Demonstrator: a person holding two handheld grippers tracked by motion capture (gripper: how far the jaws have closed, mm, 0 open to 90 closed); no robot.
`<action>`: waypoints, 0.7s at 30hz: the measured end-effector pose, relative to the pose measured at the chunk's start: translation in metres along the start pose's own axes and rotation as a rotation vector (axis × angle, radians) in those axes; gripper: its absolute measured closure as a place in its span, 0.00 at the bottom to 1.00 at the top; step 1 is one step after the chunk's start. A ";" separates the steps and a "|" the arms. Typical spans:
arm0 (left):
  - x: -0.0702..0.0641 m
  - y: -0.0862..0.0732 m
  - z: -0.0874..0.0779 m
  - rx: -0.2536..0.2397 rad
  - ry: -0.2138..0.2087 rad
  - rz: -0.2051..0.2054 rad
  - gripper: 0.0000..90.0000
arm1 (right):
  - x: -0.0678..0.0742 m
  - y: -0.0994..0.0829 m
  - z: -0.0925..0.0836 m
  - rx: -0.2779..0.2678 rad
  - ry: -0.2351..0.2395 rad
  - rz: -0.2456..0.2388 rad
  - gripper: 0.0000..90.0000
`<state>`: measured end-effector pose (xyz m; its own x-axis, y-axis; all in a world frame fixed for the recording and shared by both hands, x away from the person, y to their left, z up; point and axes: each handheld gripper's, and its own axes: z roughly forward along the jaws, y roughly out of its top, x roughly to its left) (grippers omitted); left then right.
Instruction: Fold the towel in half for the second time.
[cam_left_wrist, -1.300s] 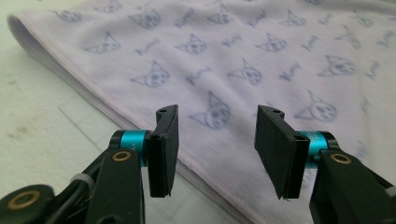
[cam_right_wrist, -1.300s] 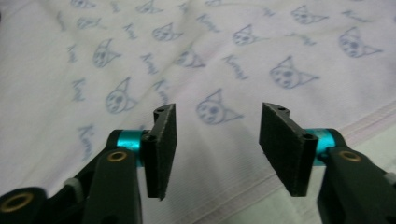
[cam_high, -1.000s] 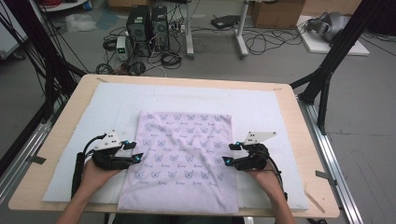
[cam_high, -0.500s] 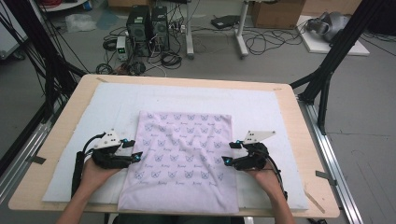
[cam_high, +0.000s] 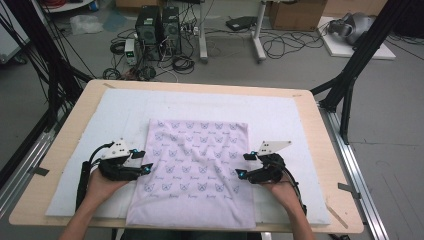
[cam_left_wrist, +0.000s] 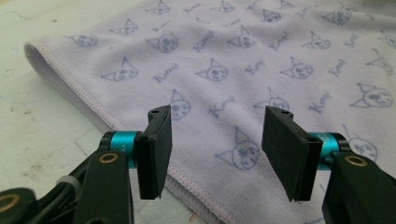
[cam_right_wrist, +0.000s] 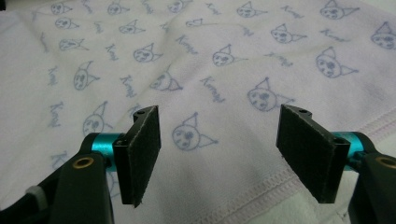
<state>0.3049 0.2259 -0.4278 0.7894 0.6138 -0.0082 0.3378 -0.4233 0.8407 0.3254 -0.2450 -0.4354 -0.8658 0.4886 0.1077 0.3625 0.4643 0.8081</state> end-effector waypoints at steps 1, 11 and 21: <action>0.000 0.000 0.000 0.001 -0.001 0.001 0.48 | 0.000 0.000 0.000 0.001 0.000 0.000 0.33; 0.002 0.009 -0.003 0.000 0.007 0.013 0.46 | -0.006 0.008 0.000 0.006 -0.006 0.004 0.33; 0.037 0.018 0.016 -0.011 0.027 -0.077 0.52 | -0.043 0.024 -0.004 0.007 -0.040 0.065 0.33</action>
<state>0.3481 0.2300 -0.4211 0.7470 0.6623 -0.0585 0.3914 -0.3668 0.8440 0.3698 -0.2573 -0.4187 -0.8261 0.5468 0.1363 0.4197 0.4356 0.7963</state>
